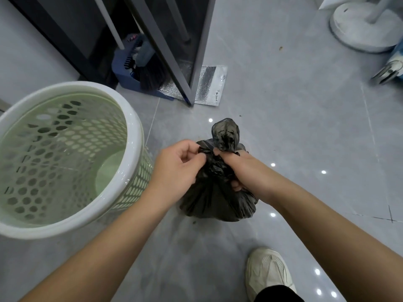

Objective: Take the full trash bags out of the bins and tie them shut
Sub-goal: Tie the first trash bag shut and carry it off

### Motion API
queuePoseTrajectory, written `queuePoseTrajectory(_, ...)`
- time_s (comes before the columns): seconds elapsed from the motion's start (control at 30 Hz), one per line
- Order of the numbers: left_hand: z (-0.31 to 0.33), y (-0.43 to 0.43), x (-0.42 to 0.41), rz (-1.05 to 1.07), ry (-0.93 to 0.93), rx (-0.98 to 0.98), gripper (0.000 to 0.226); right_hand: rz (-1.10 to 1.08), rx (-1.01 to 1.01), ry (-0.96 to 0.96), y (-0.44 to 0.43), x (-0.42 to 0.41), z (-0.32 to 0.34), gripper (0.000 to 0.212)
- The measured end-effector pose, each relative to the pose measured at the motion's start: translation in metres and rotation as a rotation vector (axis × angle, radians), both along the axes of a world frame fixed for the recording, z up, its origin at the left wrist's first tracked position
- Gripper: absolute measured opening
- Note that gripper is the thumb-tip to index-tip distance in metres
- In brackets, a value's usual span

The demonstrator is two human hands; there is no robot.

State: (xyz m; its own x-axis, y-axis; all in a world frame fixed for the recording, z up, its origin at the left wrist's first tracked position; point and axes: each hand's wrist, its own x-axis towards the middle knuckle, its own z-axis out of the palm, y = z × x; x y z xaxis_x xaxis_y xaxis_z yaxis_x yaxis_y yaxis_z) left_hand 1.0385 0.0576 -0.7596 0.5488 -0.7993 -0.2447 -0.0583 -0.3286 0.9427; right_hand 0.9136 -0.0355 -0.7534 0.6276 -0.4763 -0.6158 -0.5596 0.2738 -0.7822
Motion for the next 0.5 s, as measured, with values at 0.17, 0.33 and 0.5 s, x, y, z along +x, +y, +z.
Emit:
queuePoseTrajectory(0.17,-0.01,0.003,0.001,-0.105,0.09,0.119,0.021,-0.013,-0.05,0.076,0.004,-0.001,-0.02,0.048)
queuePoseTrajectory(0.33,-0.01,0.012,0.017,-0.334,0.01,0.001,0.067,0.064,-0.005,0.1,0.008,-0.004,-0.026,0.048)
queuePoseTrajectory(0.5,-0.018,0.015,0.017,-0.59,-0.093,0.034,0.061,0.265,-0.011,0.092,0.009,-0.004,-0.022,0.052)
